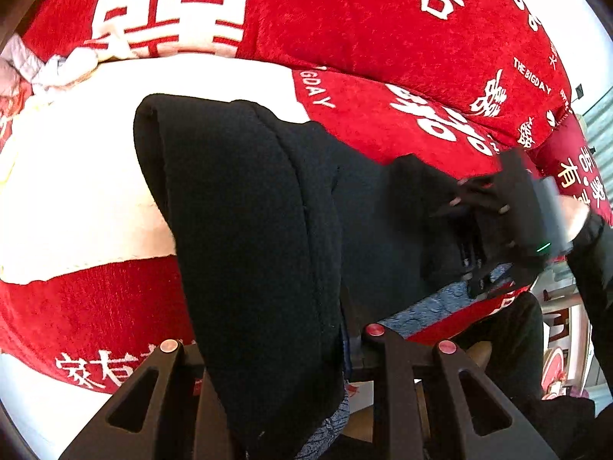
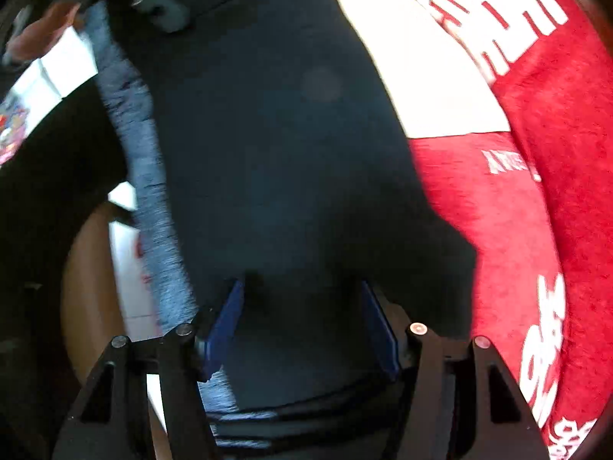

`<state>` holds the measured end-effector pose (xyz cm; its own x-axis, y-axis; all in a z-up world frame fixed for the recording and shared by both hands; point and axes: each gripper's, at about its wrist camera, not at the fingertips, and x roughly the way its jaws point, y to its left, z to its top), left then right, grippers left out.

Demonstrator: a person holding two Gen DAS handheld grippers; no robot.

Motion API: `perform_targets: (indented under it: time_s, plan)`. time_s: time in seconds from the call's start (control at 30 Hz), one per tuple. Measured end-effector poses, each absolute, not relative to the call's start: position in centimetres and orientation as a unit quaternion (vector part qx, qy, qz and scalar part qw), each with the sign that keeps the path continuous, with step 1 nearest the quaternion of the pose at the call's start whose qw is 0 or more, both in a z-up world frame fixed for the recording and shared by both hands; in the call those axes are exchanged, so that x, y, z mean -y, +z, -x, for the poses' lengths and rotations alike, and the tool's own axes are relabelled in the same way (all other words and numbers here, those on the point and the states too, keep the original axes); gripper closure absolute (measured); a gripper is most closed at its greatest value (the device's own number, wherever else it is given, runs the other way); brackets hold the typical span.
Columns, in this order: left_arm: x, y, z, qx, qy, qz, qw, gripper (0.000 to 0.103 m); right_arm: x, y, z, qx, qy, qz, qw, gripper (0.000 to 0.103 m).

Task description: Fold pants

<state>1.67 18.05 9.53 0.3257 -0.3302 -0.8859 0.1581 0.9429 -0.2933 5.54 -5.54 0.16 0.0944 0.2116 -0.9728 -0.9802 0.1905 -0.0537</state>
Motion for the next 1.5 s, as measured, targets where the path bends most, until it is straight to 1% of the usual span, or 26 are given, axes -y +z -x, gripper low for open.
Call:
perform_targets:
  time_s: [0.07,0.1,0.17,0.23,0.3,0.33,0.37,0.47,0.57,0.67,0.73,0.83,0.97,1.07,1.13,1.17,1.23,1.3,1.37,1.4,1.43,1.5]
  plan:
    - [-17.2,10.5,-1.7,-0.561,-0.149,0.070,0.811,0.078,5.2,-0.8,-4.7,-0.437,0.481,0.441,0.619,0.031]
    - [-16.9,11.0,-1.6,-0.563,-0.148,0.069,0.810,0.078,4.9,-0.6,-4.7,-0.433,0.480,0.448,0.618,0.031]
    - [-16.3,11.8,-1.6,-0.564,-0.150,0.068,0.809,0.078,4.9,0.4,-5.3,-0.441,0.478,0.428,0.628,0.031]
    - [-15.5,12.5,-1.6,-0.564,-0.145,0.055,0.811,0.078,4.8,1.5,-5.7,-0.403,0.481,0.418,0.657,0.031]
    - [-14.8,12.5,-1.6,-0.567,-0.136,0.048,0.811,0.078,4.3,0.5,-7.9,-0.395,0.425,0.438,0.686,0.030]
    - [-14.6,12.6,-1.7,-0.568,-0.131,0.048,0.811,0.078,4.2,-0.3,-9.3,-0.406,0.407,0.440,0.690,0.024]
    - [-14.5,12.7,-1.8,-0.568,-0.129,0.048,0.811,0.078,4.5,-0.4,-10.9,-0.419,0.408,0.409,0.701,0.013]
    - [-14.2,12.7,-1.7,-0.569,-0.123,0.047,0.811,0.078,5.1,0.0,-12.8,-0.437,0.404,0.364,0.716,0.013]
    - [-14.2,12.4,-1.7,-0.576,-0.113,0.048,0.808,0.078,6.0,1.0,-13.2,-0.408,0.382,0.351,0.751,0.013]
    - [-14.4,12.2,-2.0,-0.580,-0.103,0.055,0.806,0.078,6.3,0.1,-14.4,-0.403,0.324,0.371,0.772,0.013]
    - [-14.5,12.2,-2.0,-0.582,-0.099,0.060,0.805,0.078,5.6,-0.3,-13.2,-0.402,0.342,0.379,0.760,0.016]
    - [-14.5,12.3,-1.9,-0.582,-0.100,0.059,0.805,0.078,5.7,-0.6,-7.4,-0.367,0.390,0.431,0.726,0.016]
    - [-14.2,12.6,-2.2,-0.580,-0.103,0.058,0.806,0.078,6.2,-1.4,-2.3,-0.363,0.448,0.451,0.681,0.017]
    - [-13.8,12.7,-2.2,-0.579,-0.104,0.054,0.807,0.078,6.1,-2.5,-1.5,-0.376,0.493,0.461,0.635,0.017]
    - [-13.5,12.9,-2.1,-0.578,-0.104,0.049,0.808,0.078,5.8,-2.9,-3.5,-0.386,0.502,0.456,0.625,0.015]
    - [-13.4,13.0,-2.0,-0.578,-0.103,0.049,0.808,0.078,5.7,-2.4,-5.2,-0.399,0.515,0.433,0.623,0.015]
    - [-13.3,13.1,-1.9,-0.577,-0.103,0.048,0.808,0.078,6.0,-1.1,-9.2,-0.454,0.530,0.357,0.621,0.015]
    - [-13.1,13.0,-2.0,-0.578,-0.099,0.047,0.808,0.078,6.3,-0.4,-12.3,-0.461,0.515,0.313,0.651,0.013]
    - [-12.9,12.9,-2.2,-0.580,-0.094,0.047,0.808,0.078,6.4,-1.1,-15.8,-0.452,0.416,0.329,0.717,0.013]
    - [-12.8,13.0,-2.3,-0.581,-0.092,0.048,0.807,0.078,6.4,-1.9,-17.0,-0.468,0.384,0.332,0.723,0.007]
    - [-12.6,13.1,-2.4,-0.582,-0.091,0.047,0.807,0.078,6.7,-2.2,-17.9,-0.487,0.376,0.308,0.725,0.006]
    - [-12.0,13.7,-2.2,-0.580,-0.096,0.043,0.808,0.078,6.8,-1.7,-17.3,-0.475,0.378,0.323,0.726,0.006]
